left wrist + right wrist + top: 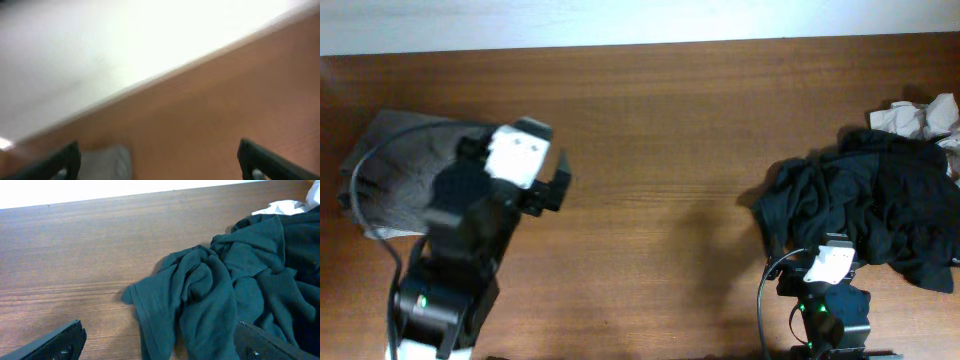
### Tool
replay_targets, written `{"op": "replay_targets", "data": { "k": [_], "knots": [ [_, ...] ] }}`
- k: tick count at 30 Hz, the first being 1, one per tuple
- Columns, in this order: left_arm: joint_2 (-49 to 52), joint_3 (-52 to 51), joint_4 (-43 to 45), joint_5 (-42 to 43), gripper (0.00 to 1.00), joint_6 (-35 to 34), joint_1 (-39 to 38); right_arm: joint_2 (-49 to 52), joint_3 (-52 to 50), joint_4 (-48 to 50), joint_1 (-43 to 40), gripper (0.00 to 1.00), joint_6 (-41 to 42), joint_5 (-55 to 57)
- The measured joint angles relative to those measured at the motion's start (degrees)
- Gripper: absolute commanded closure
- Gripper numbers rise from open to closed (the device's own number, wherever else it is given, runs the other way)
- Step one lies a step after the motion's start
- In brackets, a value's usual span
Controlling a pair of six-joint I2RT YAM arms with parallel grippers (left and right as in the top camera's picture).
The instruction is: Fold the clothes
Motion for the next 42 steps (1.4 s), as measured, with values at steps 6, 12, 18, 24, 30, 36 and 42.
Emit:
{"op": "replay_targets", "data": {
  "k": [6, 12, 18, 24, 30, 36, 42],
  "knots": [
    [-10.71, -18.86, 15.43, 2.38, 0.0, -0.24, 4.63, 0.02, 0.0, 0.04, 0.0, 0.01, 0.0, 0.02],
    [-24.13, -32.5, 18.58, 3.61, 0.0, -0.48, 6.6, -0.07, 0.0, 0.07, 0.0, 0.01, 0.0, 0.0],
    [-38.75, -43.32, 18.95, 3.85, 0.0, -0.61, 6.99, -0.09, 0.0, 0.07, 0.0, 0.01, 0.0, 0.0],
    [-47.8, -52.02, 18.73, 3.93, 0.0, -3.45, 7.48, -0.09, 0.0, 0.09, 0.0, 0.01, -0.02, -0.02],
    [-51.6, -54.4, 18.73, 4.28, 0.0, -4.79, 7.52, -0.09, 0.0, 0.07, 0.0, 0.01, -0.04, 0.0],
    [-51.87, -56.39, 18.58, 4.35, 0.0, -5.01, 7.52, -0.09, 0.0, 0.07, 0.0, 0.01, 0.02, 0.0],
    [-51.87, -57.64, 17.73, 4.35, 0.0, -5.01, 7.52, -0.09, 0.0, 0.07, 0.0, 0.01, -0.02, 0.0]
  ]
}}
